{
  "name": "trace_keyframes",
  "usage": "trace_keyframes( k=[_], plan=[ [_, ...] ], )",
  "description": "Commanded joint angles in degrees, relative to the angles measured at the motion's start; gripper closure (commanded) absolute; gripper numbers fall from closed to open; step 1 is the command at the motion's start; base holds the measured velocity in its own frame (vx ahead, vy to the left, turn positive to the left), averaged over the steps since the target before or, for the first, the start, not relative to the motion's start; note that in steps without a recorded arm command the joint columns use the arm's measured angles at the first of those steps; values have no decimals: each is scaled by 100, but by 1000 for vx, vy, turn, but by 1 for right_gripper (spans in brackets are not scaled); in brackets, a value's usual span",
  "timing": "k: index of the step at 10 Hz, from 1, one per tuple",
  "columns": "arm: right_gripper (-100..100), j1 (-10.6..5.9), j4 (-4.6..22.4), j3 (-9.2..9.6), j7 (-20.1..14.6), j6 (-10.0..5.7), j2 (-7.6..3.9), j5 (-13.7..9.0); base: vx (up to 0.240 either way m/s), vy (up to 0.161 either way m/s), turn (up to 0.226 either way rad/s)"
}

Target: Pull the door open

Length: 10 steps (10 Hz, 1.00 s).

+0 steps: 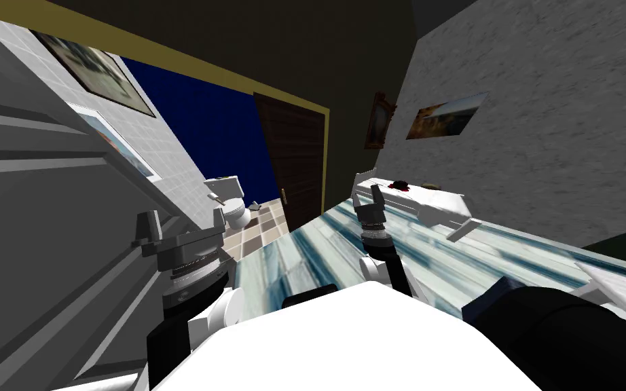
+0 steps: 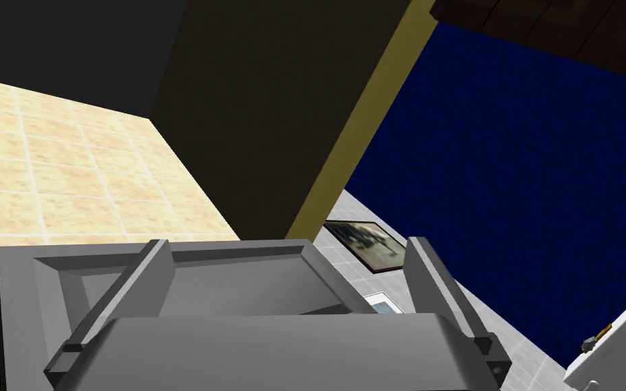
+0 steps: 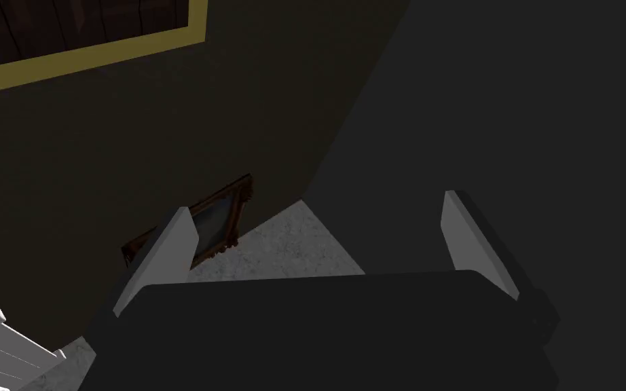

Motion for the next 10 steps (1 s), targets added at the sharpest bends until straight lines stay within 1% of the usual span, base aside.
trace_keyframes(
  k=[1, 2, 3, 4, 5, 6, 7, 8, 9, 10],
  plan=[
    [-100, -33, 198, -17, -149, -59, -69, -128, 151, 47, 205],
    [-100, -54, 319, -28, -240, -95, -107, -206, 98, 7, 280],
    [-100, -64, 380, -33, -286, -113, -125, -245, 59, -6, 179],
    [-100, -91, 543, -47, -408, -161, -169, -350, 69, -6, 226],
    [-100, -106, 630, -55, -474, -187, -191, -406, 83, -4, 182],
    [-100, -135, 807, -70, -607, -239, -236, -520, 93, -7, 281],
    [-100, -154, 917, -80, -689, -272, -259, -590, 116, -2, 225],
    [-100, -172, 1026, -89, -771, -304, -282, -661, 96, 4, 139],
    [-100, -209, 1245, -108, -936, -369, -327, -802, 104, 12, 268],
    [-100, -229, 1366, -118, -1026, -405, -349, -879, 127, -12, 277]
  ],
)
